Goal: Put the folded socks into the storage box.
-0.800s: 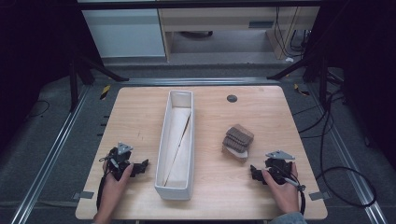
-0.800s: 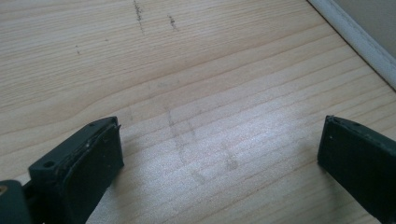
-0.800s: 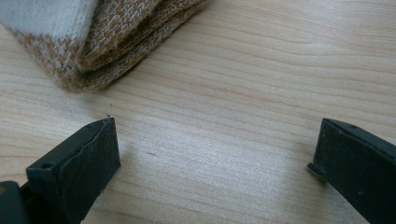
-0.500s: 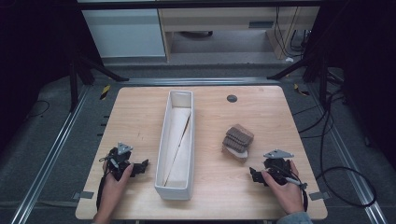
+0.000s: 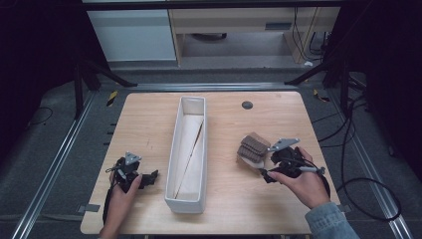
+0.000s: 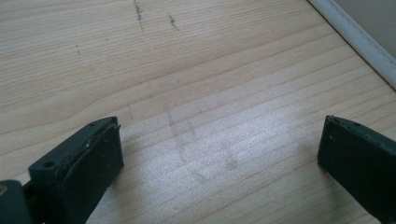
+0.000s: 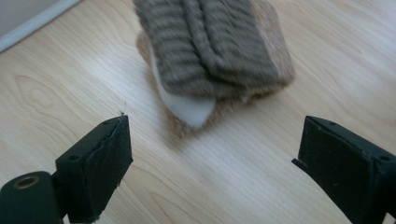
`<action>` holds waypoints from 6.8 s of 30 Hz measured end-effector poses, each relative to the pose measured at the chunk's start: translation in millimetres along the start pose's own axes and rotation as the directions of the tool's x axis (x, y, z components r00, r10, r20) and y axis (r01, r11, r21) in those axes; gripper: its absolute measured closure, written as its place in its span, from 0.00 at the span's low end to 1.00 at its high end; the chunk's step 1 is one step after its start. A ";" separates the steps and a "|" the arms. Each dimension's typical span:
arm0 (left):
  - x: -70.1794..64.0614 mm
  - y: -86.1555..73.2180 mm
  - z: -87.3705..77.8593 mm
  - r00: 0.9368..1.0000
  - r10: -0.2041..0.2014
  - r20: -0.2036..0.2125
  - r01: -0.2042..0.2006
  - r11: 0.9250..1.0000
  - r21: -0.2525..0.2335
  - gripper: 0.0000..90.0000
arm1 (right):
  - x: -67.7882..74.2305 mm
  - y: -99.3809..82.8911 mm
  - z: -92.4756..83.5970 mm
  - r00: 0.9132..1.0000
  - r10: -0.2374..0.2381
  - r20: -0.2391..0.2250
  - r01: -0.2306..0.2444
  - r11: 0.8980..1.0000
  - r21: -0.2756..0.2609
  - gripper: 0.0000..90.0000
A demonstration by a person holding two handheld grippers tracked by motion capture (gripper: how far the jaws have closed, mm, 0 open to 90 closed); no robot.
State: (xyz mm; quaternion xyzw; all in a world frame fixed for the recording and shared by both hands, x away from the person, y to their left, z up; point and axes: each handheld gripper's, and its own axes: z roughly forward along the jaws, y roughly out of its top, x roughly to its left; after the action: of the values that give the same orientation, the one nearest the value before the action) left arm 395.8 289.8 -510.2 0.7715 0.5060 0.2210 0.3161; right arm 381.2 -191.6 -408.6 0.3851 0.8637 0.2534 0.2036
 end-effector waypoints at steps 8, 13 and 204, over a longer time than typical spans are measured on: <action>0.0 0.0 0.0 1.000 0.000 0.000 0.000 1.000 0.000 0.00 | 8.9 42.8 7.0 0.992 -0.118 -0.047 0.120 0.993 0.024 0.13; 0.0 0.0 0.1 1.000 -0.001 0.000 0.001 1.000 -0.001 0.00 | 10.4 54.5 15.4 0.988 -0.142 -0.065 0.145 0.989 0.041 0.13; 0.3 0.0 -0.1 1.000 0.000 0.000 0.000 1.000 -0.001 0.00 | 191.2 153.0 14.5 0.764 -0.556 -0.328 0.578 0.816 -0.036 0.56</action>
State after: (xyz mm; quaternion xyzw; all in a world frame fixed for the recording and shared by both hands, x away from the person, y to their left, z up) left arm 395.8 290.1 -510.1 0.7713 0.5059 0.2214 0.3164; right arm 356.5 47.3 -359.0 0.0659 0.9688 0.2107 0.1129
